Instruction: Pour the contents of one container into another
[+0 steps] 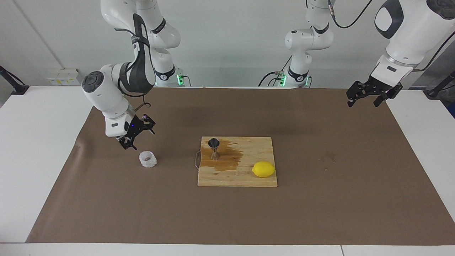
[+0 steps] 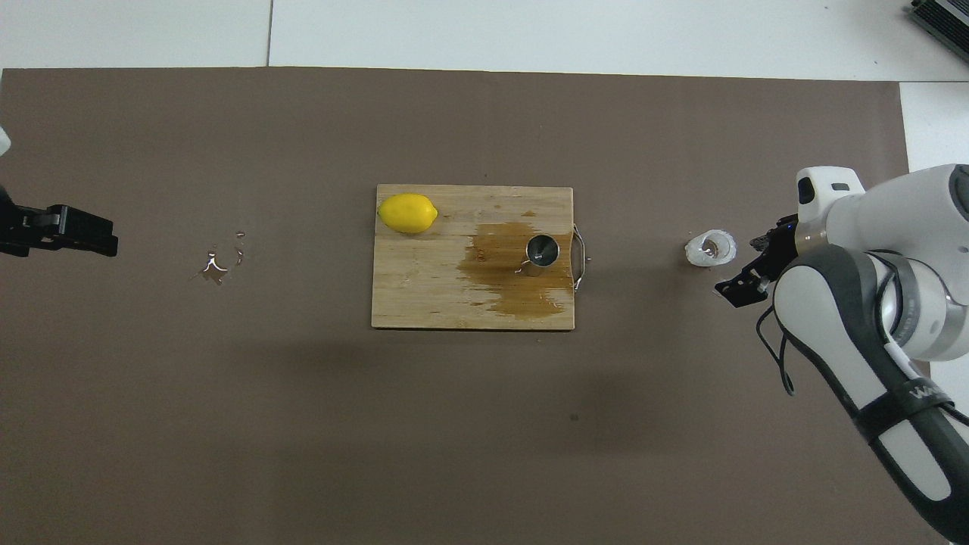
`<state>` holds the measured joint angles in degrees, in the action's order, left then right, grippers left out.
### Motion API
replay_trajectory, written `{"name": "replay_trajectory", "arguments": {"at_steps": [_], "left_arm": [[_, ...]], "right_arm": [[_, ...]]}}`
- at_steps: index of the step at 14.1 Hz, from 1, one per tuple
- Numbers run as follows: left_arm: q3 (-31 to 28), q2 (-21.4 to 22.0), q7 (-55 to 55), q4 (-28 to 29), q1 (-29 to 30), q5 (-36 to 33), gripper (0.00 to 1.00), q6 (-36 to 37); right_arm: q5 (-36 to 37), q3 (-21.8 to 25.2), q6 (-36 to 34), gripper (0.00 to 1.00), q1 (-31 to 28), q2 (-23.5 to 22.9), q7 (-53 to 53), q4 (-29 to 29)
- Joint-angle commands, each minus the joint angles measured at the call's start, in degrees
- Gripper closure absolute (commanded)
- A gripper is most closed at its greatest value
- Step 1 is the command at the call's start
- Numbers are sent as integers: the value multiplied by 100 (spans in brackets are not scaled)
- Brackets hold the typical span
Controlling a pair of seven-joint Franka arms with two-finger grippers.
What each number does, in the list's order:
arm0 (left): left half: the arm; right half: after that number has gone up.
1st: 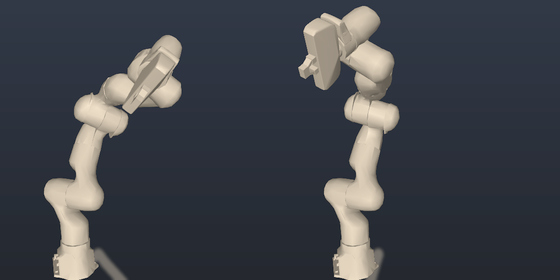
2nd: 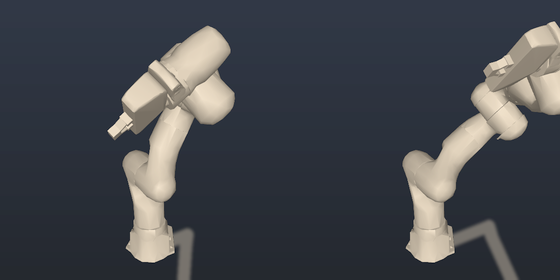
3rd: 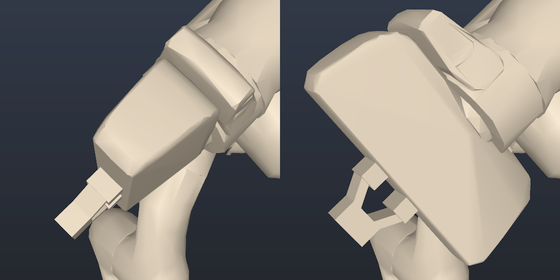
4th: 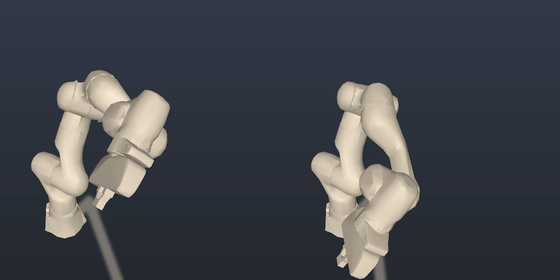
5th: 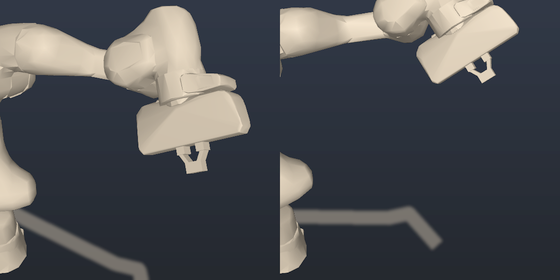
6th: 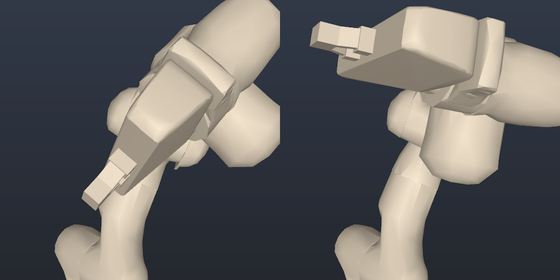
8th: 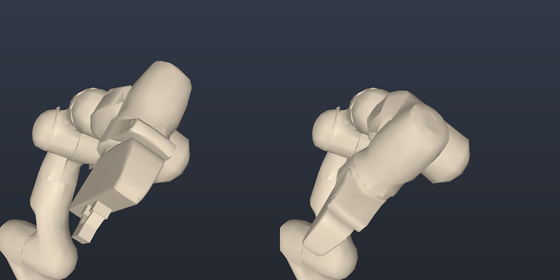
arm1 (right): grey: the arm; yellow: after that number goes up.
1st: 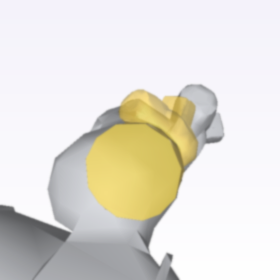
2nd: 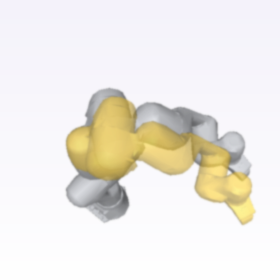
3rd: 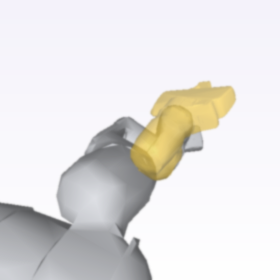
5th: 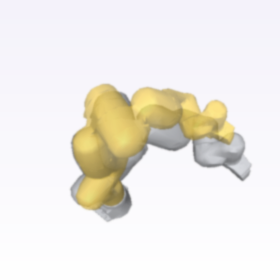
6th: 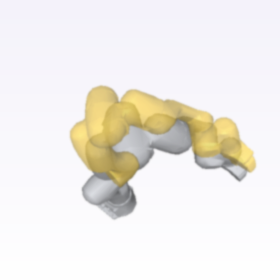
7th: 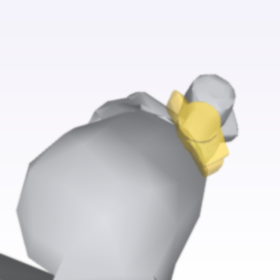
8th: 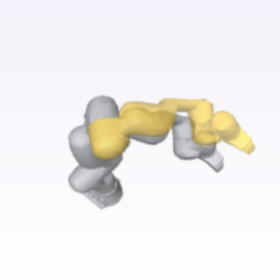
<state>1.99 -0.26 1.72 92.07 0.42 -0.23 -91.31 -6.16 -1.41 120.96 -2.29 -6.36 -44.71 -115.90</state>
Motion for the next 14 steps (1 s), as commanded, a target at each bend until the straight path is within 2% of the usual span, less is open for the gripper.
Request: {"name": "replay_trajectory", "arguments": {"at_steps": [1, 4, 7, 9, 11, 14], "left_arm": [[-41, 158, 12, 171, -33, -38, 0, 34], [-41, 158, 12, 171, -33, -38, 0, 34], [-41, 167, 12, 171, -33, -38, 0, 34], [-41, 167, 12, 171, -33, -38, 0, 34], [-41, 167, 3, 171, -33, -38, 0, 34], [-41, 158, 12, 171, -33, -38, 0, 34]], "right_arm": [[361, -8, -833, 0, -8, 336, 1530, 365], [432, -17, -1861, 0, -26, 967, 3298, 611], [703, -17, -2452, 0, -26, 1382, 3741, 849], [853, -17, -2987, 0, -17, 1340, 3977, 1391], [959, -61, -3437, 0, -17, 1051, 4794, 1989], [451, -26, -3229, 0, -79, 900, 4814, 2255]]}}
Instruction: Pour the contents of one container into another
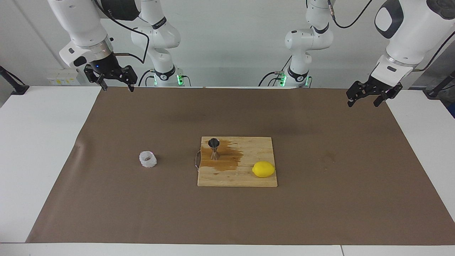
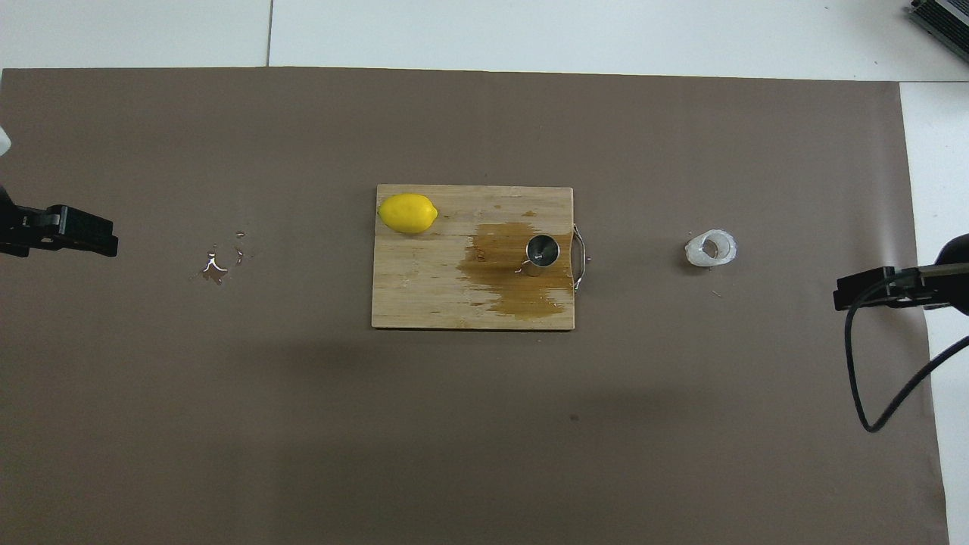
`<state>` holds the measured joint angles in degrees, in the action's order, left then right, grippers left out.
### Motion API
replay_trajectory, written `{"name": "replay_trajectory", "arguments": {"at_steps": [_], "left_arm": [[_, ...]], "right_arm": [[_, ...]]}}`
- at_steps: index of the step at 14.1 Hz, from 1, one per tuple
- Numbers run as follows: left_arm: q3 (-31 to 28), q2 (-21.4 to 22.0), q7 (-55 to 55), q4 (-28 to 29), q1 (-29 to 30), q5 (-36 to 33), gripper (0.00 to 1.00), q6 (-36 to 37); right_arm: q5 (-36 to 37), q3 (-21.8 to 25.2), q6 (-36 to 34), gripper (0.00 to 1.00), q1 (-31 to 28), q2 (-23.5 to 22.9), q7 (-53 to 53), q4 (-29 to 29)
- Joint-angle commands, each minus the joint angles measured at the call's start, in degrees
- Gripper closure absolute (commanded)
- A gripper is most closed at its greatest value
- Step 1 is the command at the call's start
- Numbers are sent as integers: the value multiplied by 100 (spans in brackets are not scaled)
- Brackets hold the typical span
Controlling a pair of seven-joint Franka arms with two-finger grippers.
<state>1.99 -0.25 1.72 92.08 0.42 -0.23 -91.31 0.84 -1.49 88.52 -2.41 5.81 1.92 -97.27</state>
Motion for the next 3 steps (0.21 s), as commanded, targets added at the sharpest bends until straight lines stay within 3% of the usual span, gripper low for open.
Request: {"name": "replay_trajectory", "arguments": {"at_steps": [1, 3], "left_arm": [[-41, 166, 12, 170, -33, -38, 0, 34], [-41, 166, 12, 170, -33, -38, 0, 34]], "right_arm": [[-269, -18, 165, 0, -49, -361, 142, 541], [-287, -26, 192, 0, -93, -423, 55, 542]]}}
